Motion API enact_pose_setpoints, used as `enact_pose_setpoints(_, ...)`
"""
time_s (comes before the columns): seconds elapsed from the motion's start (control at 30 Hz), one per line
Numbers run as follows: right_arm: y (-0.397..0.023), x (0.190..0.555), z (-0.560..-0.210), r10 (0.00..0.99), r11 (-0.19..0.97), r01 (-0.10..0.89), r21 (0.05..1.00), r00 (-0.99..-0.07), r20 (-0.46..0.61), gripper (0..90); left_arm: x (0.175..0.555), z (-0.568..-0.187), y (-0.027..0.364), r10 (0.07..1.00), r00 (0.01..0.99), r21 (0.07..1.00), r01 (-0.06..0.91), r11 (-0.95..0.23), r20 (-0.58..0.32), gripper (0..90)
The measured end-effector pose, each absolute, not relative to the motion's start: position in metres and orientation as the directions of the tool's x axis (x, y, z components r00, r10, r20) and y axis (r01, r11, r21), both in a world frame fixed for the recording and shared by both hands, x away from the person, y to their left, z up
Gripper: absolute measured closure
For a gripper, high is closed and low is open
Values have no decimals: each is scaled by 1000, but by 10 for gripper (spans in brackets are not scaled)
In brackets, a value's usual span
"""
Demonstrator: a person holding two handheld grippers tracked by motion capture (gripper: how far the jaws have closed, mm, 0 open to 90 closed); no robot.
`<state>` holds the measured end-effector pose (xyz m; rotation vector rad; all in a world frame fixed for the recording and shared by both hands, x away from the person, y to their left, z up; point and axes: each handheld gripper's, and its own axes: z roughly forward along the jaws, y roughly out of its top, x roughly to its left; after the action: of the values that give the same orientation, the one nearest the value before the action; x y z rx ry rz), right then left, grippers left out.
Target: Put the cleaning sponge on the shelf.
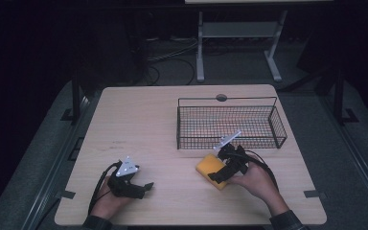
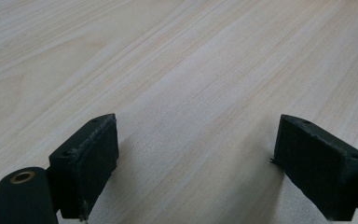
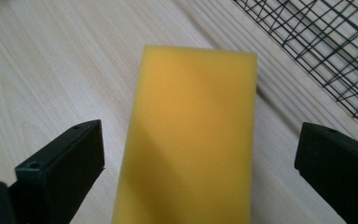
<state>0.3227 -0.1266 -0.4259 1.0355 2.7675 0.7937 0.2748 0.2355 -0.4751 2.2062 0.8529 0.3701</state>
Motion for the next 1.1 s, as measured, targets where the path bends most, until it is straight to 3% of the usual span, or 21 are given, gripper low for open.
enact_pose_setpoints(0.57,-107,328,-444,631,677,603,422,-771,88,11,274,-475,236,674,739,722,465,-513,3,130)
enact_pose_setpoints(0.63,-106,328,-445,630,682,599,419,-773,81,73,274,-475,236,674,739,722,465,-512,3,129)
enact_pose_setpoints(1.1,-105,328,-450,628,692,605,394,-774,84,142,274,-475,236,674,739,722,465,-512,2,130)
